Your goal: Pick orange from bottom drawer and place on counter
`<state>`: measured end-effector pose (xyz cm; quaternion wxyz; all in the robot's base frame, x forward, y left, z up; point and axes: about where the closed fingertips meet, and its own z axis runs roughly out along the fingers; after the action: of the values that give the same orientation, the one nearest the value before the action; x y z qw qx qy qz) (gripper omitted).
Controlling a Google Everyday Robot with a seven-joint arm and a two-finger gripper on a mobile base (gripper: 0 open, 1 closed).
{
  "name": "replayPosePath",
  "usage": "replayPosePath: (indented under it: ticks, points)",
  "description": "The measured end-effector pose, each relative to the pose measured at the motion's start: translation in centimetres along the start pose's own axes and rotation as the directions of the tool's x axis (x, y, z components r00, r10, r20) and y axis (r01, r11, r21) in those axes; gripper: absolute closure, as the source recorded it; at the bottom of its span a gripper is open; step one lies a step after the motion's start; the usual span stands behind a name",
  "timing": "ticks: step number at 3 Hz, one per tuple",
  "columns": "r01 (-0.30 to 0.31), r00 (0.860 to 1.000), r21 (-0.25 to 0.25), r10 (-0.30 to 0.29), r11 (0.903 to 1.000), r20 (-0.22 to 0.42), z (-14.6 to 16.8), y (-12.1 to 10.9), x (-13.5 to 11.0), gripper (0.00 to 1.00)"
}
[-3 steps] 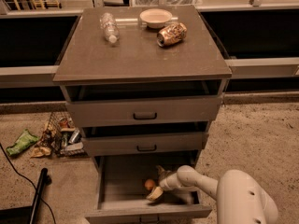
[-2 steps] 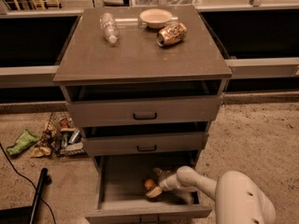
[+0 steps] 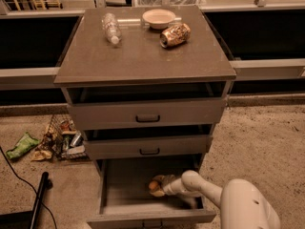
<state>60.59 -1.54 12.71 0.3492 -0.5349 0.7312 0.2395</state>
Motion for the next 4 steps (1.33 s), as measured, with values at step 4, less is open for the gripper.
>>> replayPosePath:
  ticks: [4]
  points:
    - [0.123, 0.974, -0.034, -0.114, 0.9918, 0.198, -5.0, 2.3, -4.4, 1.00]
